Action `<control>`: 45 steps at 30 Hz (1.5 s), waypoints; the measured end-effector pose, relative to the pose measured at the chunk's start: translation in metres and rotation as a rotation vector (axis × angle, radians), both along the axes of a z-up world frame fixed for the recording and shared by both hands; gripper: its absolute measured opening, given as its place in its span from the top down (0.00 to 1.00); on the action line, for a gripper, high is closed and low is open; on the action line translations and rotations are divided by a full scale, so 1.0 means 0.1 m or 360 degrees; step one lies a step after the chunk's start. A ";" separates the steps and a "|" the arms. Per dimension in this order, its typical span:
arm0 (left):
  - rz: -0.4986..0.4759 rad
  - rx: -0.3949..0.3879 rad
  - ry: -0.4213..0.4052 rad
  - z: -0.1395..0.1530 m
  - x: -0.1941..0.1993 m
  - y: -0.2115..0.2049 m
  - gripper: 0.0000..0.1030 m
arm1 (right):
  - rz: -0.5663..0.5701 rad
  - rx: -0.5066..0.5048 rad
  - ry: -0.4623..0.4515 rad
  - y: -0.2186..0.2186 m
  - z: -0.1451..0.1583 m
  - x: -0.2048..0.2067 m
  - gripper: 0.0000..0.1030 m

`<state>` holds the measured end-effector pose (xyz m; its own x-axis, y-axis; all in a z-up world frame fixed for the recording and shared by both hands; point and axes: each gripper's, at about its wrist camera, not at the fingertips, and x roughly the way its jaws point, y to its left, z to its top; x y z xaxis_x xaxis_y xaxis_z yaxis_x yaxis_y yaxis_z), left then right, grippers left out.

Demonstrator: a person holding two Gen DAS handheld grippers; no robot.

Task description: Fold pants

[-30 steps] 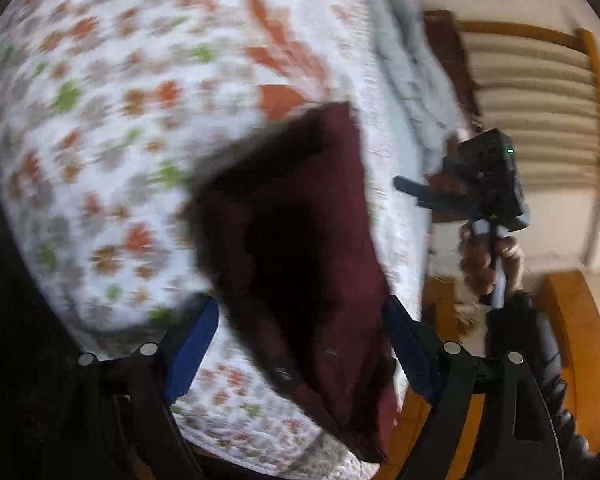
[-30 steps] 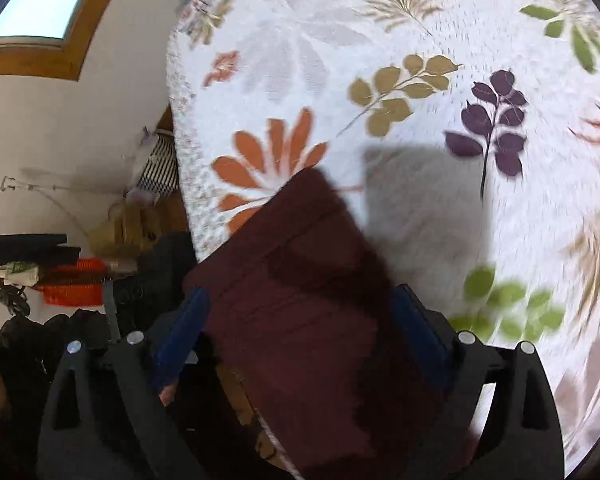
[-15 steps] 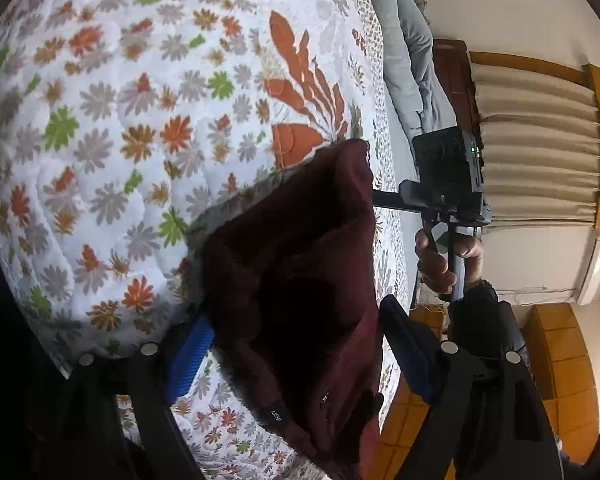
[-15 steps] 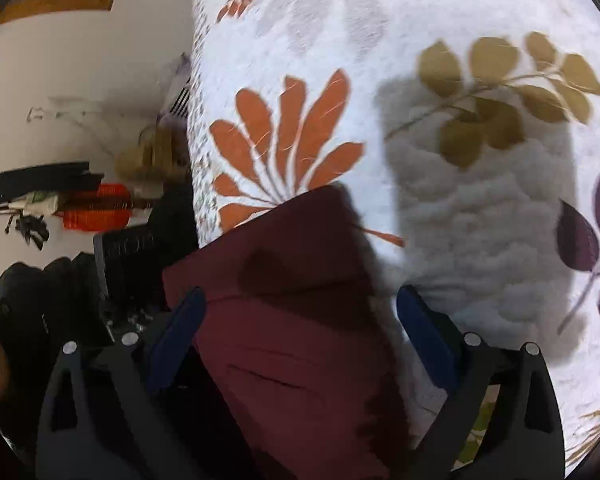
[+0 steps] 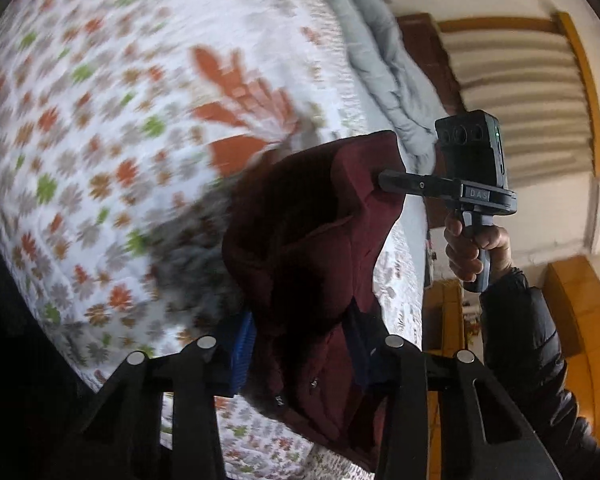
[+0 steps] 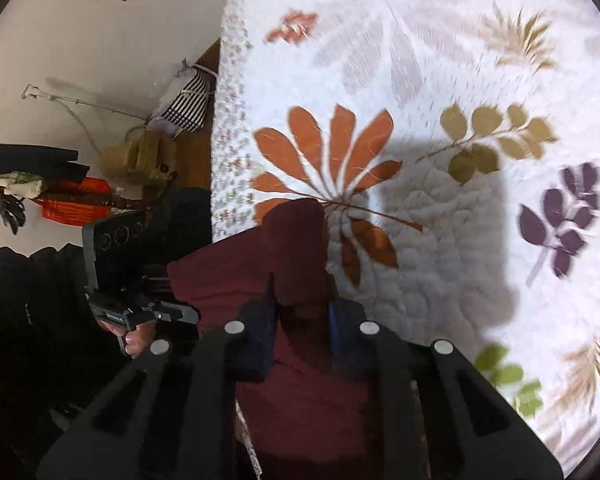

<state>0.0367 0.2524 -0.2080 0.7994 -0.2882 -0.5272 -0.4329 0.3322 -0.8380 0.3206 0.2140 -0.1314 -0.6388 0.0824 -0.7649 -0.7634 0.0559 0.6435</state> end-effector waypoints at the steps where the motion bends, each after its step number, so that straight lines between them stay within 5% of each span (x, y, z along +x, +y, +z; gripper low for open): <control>1: -0.0015 0.0027 -0.0019 0.07 0.01 -0.02 0.61 | -0.0010 0.0022 -0.0032 -0.04 0.10 -0.01 0.80; 11: -0.0307 0.0467 -0.0282 1.22 0.25 -0.67 0.63 | -0.0253 0.0238 -0.0377 -0.96 1.31 0.04 0.80; 21: -0.0593 0.0723 -0.0386 1.93 0.49 -1.53 0.64 | -0.0517 0.0371 -0.0576 -2.05 1.97 0.09 0.81; 32: -0.0854 0.0837 -0.0484 2.21 0.71 -2.32 0.64 | -0.0738 0.0434 -0.0671 -3.03 2.25 0.10 0.81; 45: -0.1166 0.0902 -0.0497 2.14 0.93 -3.23 0.64 | -0.0972 0.0433 -0.0685 -4.10 2.09 0.11 0.81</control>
